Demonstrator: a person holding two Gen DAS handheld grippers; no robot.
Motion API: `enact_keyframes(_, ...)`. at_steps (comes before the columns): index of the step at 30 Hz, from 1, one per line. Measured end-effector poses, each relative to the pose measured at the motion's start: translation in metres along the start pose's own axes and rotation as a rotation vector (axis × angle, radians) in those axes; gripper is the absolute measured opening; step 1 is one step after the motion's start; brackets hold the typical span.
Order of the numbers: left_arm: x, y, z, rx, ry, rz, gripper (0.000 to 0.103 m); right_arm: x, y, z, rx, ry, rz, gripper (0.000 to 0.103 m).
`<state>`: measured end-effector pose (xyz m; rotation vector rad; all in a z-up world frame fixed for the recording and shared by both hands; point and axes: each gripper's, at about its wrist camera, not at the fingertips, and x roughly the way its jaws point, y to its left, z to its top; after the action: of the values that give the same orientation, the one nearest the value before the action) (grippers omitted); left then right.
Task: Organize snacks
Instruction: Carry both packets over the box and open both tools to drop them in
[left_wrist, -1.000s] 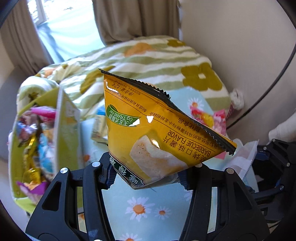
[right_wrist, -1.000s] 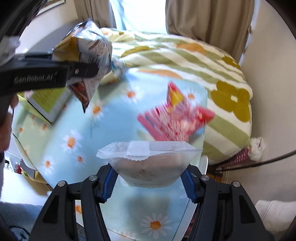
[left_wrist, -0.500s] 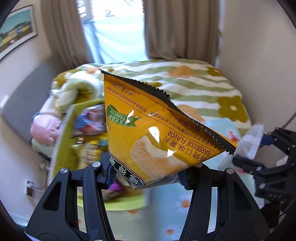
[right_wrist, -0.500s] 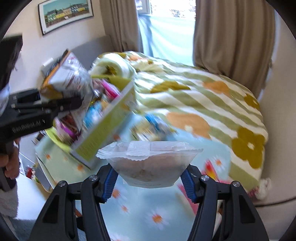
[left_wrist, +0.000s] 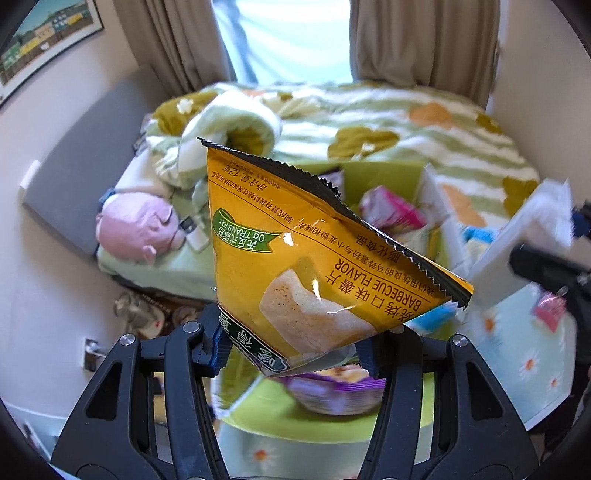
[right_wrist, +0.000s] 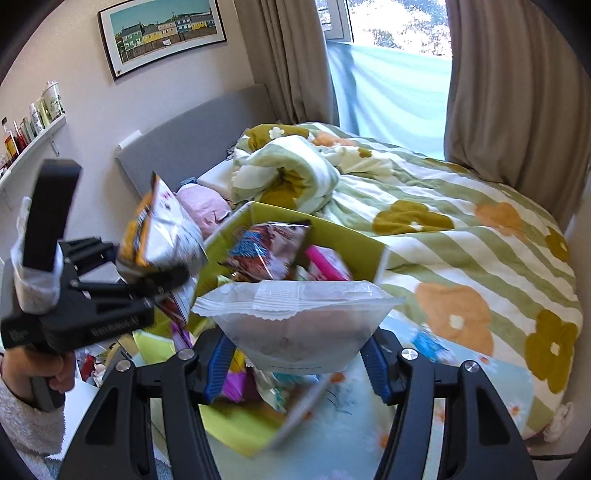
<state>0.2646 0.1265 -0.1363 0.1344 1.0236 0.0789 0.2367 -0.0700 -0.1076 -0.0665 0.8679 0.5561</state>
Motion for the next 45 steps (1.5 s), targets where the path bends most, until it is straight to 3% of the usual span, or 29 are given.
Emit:
enact_keyframes(2, 0.017, 0.006, 0.0, 0.005, 0.042, -0.017, 0.057, 0.01, 0.005, 0.004, 0.008, 0.01, -0.001, 0.058)
enact_keyframes(3, 0.024, 0.007, 0.0, 0.007, 0.059, -0.036, 0.069, 0.015, 0.007, 0.006, 0.016, 0.015, -0.002, 0.058)
enact_keyframes(4, 0.028, 0.009, -0.001, 0.01, 0.064, -0.048, 0.09, 0.02, 0.008, 0.007, 0.024, 0.019, -0.005, 0.058)
enact_keyframes(6, 0.028, 0.008, -0.004, 0.025, 0.046, -0.048, 0.103, 0.029, 0.008, 0.008, 0.045, 0.034, -0.014, 0.057)
enact_keyframes(14, 0.025, 0.021, -0.007, 0.017, 0.019, -0.147, 0.103, 0.053, 0.006, 0.012, 0.093, 0.083, -0.057, 0.057)
enact_keyframes(26, 0.048, 0.031, -0.007, 0.014, 0.028, -0.17, 0.103, 0.108, 0.003, 0.037, 0.199, 0.163, -0.099, 0.059)
enact_keyframes(27, 0.047, 0.031, -0.007, 0.015, 0.028, -0.171, 0.103, 0.107, 0.003, 0.037, 0.203, 0.153, -0.095, 0.061)
enact_keyframes(28, 0.047, 0.032, -0.008, 0.017, 0.028, -0.172, 0.103, 0.106, 0.004, 0.038, 0.208, 0.141, -0.09, 0.073)
enact_keyframes(29, 0.047, 0.031, -0.008, 0.019, 0.029, -0.171, 0.103, 0.103, 0.004, 0.037, 0.213, 0.125, -0.085, 0.094)
enact_keyframes(30, 0.046, 0.031, -0.01, 0.019, 0.028, -0.17, 0.103, 0.098, 0.004, 0.035, 0.22, 0.102, -0.083, 0.103)
enact_keyframes(45, 0.004, 0.025, -0.011, 0.009, -0.03, -0.152, 0.103, 0.035, 0.011, 0.021, 0.206, 0.004, -0.099, 0.103)
